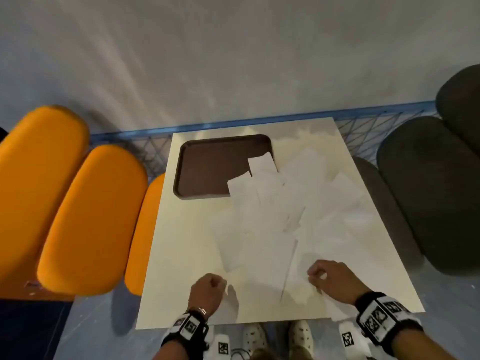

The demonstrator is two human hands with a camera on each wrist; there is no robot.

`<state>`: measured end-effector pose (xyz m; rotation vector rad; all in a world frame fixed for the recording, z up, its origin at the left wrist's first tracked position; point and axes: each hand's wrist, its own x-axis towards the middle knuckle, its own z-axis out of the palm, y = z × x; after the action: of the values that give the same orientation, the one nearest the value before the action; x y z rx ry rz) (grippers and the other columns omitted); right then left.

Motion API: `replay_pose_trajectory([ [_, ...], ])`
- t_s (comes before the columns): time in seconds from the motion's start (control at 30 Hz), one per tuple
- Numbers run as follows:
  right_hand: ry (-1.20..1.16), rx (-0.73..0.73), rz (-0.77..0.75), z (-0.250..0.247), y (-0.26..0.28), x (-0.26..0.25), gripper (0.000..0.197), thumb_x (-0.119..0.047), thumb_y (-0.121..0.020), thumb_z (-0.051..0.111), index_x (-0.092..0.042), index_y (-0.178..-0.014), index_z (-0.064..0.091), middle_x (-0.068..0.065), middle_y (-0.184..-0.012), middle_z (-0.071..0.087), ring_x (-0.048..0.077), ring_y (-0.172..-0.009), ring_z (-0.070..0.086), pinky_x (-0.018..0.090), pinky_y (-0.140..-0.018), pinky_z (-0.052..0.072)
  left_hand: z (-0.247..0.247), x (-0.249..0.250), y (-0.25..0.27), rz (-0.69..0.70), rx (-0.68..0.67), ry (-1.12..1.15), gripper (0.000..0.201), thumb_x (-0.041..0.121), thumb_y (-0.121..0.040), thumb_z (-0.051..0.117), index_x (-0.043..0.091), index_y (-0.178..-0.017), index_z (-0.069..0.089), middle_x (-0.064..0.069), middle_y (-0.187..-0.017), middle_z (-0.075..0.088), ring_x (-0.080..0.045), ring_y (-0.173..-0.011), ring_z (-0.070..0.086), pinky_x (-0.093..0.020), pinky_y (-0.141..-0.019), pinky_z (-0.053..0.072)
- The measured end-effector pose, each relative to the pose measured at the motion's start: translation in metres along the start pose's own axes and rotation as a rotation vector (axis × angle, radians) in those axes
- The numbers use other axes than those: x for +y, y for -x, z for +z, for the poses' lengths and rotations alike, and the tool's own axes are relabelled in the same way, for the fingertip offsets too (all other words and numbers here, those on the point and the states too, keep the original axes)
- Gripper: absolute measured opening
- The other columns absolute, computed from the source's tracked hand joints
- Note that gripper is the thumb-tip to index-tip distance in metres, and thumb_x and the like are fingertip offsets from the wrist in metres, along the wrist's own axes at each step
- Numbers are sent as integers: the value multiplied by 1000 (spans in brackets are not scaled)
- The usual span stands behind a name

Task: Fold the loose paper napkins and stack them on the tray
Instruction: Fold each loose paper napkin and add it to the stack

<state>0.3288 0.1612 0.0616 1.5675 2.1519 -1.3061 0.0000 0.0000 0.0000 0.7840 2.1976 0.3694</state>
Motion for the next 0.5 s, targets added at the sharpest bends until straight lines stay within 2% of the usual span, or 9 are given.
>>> replay_pose_trajectory([
  [0.07,28,4,34,7,-19,-11,28,-39,-97,72,-30,-121,62,-10,-116,66,15,-106,65,18,-83,45,0,18,-15,67,50,-6,18,37,-97,68,23,-107,73,3,-108,75,-18,-106,68,-21,-81,38],
  [0.13,18,21,80,14,-37,-23,57,-44,-94,77,-25,-140,50,-1,-131,63,20,-115,64,26,-92,44,-2,38,-23,115,28,-12,17,38,-98,67,24,-106,72,5,-108,75,-16,-106,67,-20,-81,37],
  [0.23,-57,87,140,30,-62,-30,80,-43,-89,83,-17,-152,41,8,-145,60,25,-124,65,31,-103,46,12,53,-28,154,-96,-19,17,42,-97,67,27,-103,72,10,-104,74,-10,-101,67,-17,-80,38],
  [0.4,-202,171,192,37,-95,-35,79,-32,-87,85,-12,-151,42,11,-133,70,29,-124,65,33,-104,49,40,63,-25,177,-187,21,23,39,-94,72,27,-113,69,13,-104,71,-5,-95,65,-5,-71,39],
  [0.5,-252,193,204,31,-106,-33,58,-28,-87,85,-12,-135,57,8,-122,75,28,-117,68,30,-96,51,52,66,-23,153,-178,2,30,41,-92,74,27,-118,67,10,-103,71,-8,-95,66,-10,-76,44],
])
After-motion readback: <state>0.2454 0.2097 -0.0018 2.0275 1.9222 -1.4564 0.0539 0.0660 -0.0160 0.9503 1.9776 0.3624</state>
